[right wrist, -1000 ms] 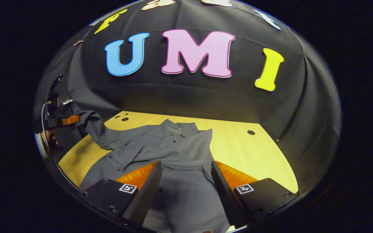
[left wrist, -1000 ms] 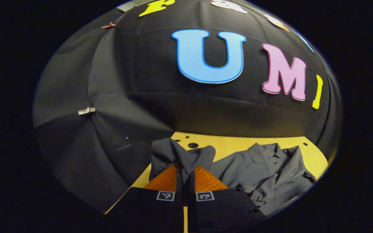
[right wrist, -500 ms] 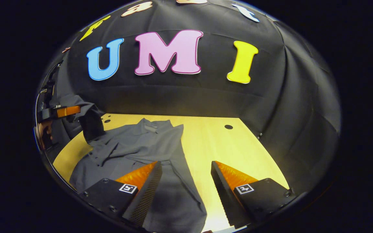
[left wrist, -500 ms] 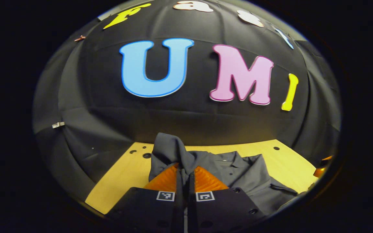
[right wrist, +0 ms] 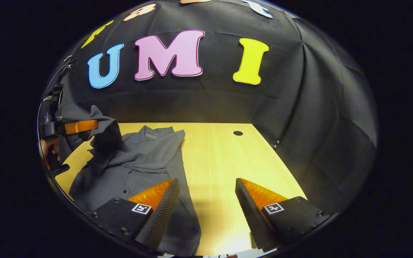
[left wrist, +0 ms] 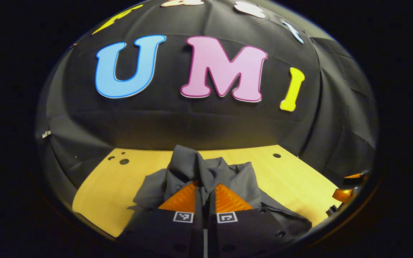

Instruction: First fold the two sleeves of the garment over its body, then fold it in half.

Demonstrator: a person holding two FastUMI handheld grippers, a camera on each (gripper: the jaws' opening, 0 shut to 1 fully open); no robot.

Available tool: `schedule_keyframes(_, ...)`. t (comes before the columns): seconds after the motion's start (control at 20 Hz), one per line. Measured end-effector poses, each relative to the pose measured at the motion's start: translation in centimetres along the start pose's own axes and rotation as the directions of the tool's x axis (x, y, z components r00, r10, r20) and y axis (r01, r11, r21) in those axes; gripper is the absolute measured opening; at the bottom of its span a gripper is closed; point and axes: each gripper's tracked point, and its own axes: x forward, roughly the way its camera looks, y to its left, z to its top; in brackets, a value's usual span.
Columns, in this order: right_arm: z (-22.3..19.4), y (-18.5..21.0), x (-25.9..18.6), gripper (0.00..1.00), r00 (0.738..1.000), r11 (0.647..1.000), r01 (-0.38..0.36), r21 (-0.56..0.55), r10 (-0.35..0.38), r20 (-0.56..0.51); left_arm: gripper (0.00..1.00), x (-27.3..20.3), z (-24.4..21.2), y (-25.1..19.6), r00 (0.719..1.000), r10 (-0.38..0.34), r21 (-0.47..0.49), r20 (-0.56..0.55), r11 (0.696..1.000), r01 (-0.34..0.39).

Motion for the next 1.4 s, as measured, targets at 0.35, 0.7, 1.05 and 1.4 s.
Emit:
schedule_keyframes(0.35, -1.8, -2.8, 0.9, 0.98, 0.999, 1.000, -0.032, 0.001, 0.032, -0.041, 0.10, 1.9, -6.2, -6.5, 0.994, -0.029, 0.050, -0.105, 0.998, 0.034)
schedule_keyframes(0.7, -2.8, -4.4, 1.6, 0.98, 0.996, 0.999, -0.053, 0.003, 0.053, -0.065, 0.10, 3.6, -14.9, -10.2, 0.971, -0.033, 0.118, -0.236, 0.991, 0.063)
schedule_keyframes(1.05, -3.9, -4.5, 2.0, 0.98, 0.994, 0.998, -0.057, -0.006, 0.056, -0.090, 0.32, 4.5, -18.9, -10.8, 0.941, -0.044, 0.117, -0.335, 0.989, 0.088)
schedule_keyframes(1.4, -3.7, -3.0, 1.9, 0.98, 0.994, 0.998, -0.067, 0.022, 0.068, -0.089, 0.94, 2.8, -18.1, -10.8, 0.947, -0.061, 0.135, -0.315, 0.985, 0.109)
